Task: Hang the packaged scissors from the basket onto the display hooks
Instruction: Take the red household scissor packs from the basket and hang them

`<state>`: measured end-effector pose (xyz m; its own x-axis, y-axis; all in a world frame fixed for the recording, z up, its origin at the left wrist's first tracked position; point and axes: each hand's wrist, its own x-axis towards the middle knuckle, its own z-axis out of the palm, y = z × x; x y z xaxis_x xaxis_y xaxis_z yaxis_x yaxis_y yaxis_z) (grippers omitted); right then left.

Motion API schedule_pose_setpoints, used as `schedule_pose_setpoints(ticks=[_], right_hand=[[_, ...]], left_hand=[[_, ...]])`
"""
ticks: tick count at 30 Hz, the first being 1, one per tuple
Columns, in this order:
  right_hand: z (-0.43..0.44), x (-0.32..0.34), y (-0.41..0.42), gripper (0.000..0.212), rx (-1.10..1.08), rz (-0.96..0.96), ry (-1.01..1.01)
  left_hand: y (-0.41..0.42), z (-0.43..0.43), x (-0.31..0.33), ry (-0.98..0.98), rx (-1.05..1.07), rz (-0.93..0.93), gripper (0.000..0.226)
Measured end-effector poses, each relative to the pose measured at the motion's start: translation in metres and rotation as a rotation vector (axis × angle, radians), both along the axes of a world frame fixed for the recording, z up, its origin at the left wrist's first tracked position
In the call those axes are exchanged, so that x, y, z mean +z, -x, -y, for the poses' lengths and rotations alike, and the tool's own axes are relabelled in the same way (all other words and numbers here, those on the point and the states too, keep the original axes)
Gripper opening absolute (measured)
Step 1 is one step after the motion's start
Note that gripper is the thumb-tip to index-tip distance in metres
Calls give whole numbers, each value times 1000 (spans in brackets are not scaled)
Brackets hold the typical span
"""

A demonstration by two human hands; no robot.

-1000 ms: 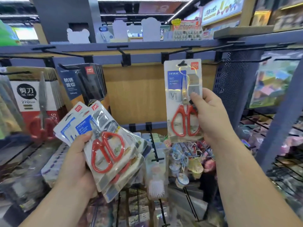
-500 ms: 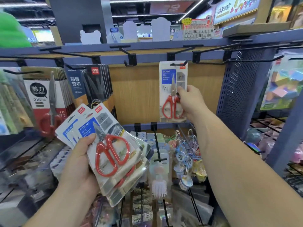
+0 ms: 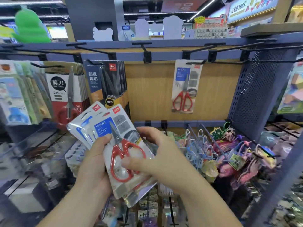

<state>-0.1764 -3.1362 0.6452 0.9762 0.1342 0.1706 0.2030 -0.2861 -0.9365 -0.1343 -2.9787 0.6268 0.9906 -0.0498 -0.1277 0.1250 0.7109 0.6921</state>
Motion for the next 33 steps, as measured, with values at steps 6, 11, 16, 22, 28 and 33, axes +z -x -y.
schedule_pose_setpoints(ticks=[6, 11, 16, 22, 28, 33], right_hand=[[-2, -15, -3, 26, -49, -73, -266], [-9, -31, 0, 19, -95, -109, -529], [-12, -37, 2, 12, -156, -53, -631], [-12, -40, 1, 16, -265, 17, -747], [-10, -42, 4, 11, -246, 20, -799], [-11, -47, 5, 11, -246, 5, -788]], left_hand=[[4, -5, -11, 3, 120, 18, 53], [10, -1, -14, -34, 145, 44, 58], [17, 5, -16, -35, 111, 45, 55], [22, 16, -16, -27, 124, 2, 48], [27, 17, -17, -92, 176, 42, 37], [32, 17, -24, -135, 165, 75, 46]])
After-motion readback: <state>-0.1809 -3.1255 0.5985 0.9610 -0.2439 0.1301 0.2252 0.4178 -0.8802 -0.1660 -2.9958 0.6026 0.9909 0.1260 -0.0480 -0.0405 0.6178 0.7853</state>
